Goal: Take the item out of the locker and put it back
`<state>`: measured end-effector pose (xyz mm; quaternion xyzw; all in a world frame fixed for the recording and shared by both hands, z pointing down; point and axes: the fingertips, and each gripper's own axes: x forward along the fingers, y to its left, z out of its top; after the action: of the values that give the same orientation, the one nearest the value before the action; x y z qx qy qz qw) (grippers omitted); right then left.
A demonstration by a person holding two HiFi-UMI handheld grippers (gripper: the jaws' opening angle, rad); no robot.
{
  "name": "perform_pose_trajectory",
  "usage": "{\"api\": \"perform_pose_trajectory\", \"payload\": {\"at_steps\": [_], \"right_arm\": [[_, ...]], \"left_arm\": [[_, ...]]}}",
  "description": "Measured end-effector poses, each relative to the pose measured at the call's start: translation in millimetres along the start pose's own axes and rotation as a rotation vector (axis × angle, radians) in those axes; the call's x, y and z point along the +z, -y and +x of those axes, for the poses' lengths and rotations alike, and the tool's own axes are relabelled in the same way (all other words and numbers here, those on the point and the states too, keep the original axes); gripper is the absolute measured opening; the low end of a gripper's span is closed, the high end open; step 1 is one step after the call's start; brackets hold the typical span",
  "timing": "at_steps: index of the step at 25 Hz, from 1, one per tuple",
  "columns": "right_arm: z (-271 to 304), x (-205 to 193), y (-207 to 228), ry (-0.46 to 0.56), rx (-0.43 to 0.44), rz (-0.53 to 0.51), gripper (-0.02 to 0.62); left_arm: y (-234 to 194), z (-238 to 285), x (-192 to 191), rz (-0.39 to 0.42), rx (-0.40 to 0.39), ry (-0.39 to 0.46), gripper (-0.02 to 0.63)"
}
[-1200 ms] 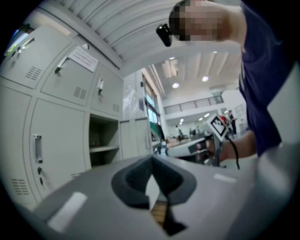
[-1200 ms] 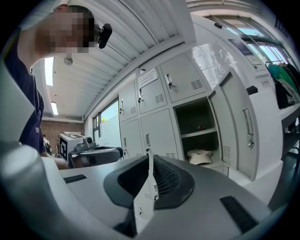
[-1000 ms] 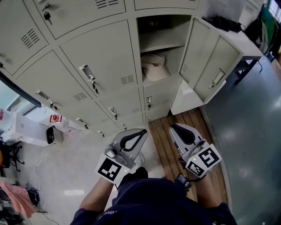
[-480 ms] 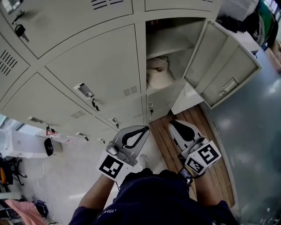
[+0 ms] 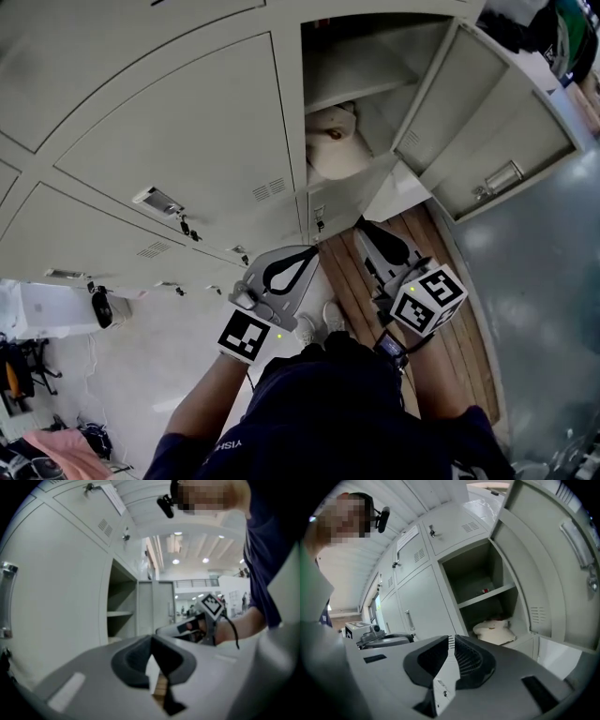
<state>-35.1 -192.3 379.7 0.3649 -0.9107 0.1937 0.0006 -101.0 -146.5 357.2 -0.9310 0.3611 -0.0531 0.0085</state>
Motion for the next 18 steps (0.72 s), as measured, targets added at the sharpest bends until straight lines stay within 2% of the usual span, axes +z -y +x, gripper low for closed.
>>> {"api": "perform_pose_trajectory", "payload": {"at_steps": [3,4,5,18], "right_arm": [[16,-5,26,0.0,0.002,0.092,0.023],[22,-7,35,0.0,0.007,0.118,0.069],[27,-9,44,0.0,0.01,0.143,0.084],[88,-41,139,0.028,0.002,0.533,0.144]], "left_arm": [[-8,10,-6,-0.009,0.018,-0.031,0.005],[-11,14,-9,-0.012,0.025,-0.046,0.005],[-13,18,-13,-0.014,0.031,-0.06,0.005],[-19,62,-43,-0.011,0.039,-0.182,0.005]]}}
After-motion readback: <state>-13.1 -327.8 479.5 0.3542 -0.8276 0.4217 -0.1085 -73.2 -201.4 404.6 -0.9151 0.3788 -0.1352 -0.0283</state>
